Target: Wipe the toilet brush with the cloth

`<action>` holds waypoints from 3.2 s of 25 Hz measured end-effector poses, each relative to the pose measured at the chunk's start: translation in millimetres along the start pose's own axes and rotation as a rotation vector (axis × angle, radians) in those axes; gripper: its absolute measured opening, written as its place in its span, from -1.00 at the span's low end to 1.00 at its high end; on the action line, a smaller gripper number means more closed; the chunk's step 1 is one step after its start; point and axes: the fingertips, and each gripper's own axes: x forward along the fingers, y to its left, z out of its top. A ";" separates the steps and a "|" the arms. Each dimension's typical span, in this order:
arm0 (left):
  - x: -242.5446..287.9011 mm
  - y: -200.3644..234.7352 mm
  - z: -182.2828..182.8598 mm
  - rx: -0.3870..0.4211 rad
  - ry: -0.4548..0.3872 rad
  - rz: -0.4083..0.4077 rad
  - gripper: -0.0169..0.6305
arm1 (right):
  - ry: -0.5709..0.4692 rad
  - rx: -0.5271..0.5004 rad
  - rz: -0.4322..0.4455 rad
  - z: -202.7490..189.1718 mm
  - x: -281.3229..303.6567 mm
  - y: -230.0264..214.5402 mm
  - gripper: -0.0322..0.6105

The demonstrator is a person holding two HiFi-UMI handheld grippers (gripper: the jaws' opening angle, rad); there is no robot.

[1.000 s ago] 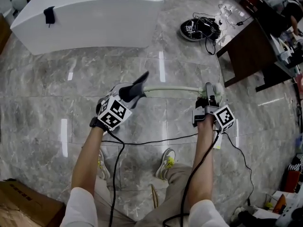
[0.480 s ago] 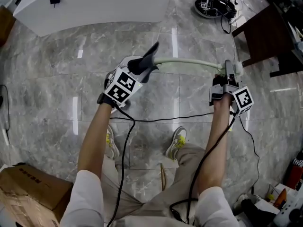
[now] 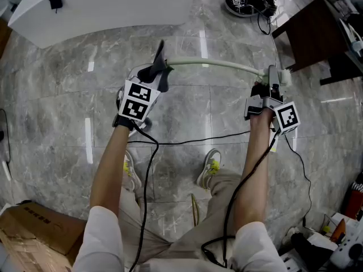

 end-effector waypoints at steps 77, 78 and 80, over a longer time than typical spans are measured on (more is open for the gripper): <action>-46.9 36.3 50.5 -0.143 -0.269 0.214 -0.77 | 0.091 -0.730 -0.077 -57.6 11.1 50.3 -0.46; -46.2 35.3 50.1 -0.141 -0.267 0.211 -0.77 | 0.092 -0.730 -0.076 -57.8 11.2 50.2 -0.46; -45.1 34.2 49.2 -0.139 -0.265 0.209 -0.77 | 0.091 -0.729 -0.076 -57.8 11.1 49.6 -0.46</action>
